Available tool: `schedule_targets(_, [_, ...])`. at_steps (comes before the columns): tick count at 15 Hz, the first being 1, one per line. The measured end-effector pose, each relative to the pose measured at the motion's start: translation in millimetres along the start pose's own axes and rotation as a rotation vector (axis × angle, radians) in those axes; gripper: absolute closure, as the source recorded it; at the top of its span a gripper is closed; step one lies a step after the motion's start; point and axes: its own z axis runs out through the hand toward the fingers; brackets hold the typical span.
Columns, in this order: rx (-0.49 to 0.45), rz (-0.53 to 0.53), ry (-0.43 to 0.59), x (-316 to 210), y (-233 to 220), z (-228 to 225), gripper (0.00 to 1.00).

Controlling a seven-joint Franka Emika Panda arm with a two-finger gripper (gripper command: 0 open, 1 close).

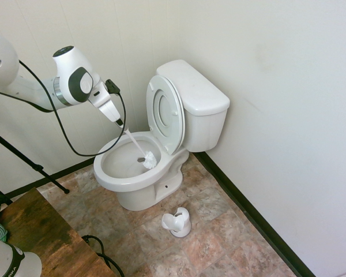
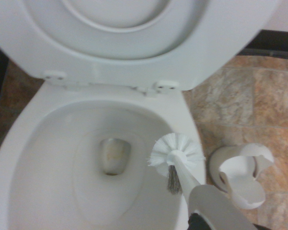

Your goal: Clean the toilet

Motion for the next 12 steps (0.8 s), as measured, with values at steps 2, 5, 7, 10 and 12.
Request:
schedule_targets(2, [-0.018,0.079,0.013,47,52,-4,1.0])
schedule_targets(5, [-0.053,0.141,0.007,95,140,7,1.0])
schedule_targets(7, [-0.058,0.144,-0.032,100,161,26,1.0])
schedule_targets(10, [-0.076,0.126,-0.097,92,148,75,1.0])
schedule_targets(12, [-0.101,0.124,-0.119,95,132,111,1.0])
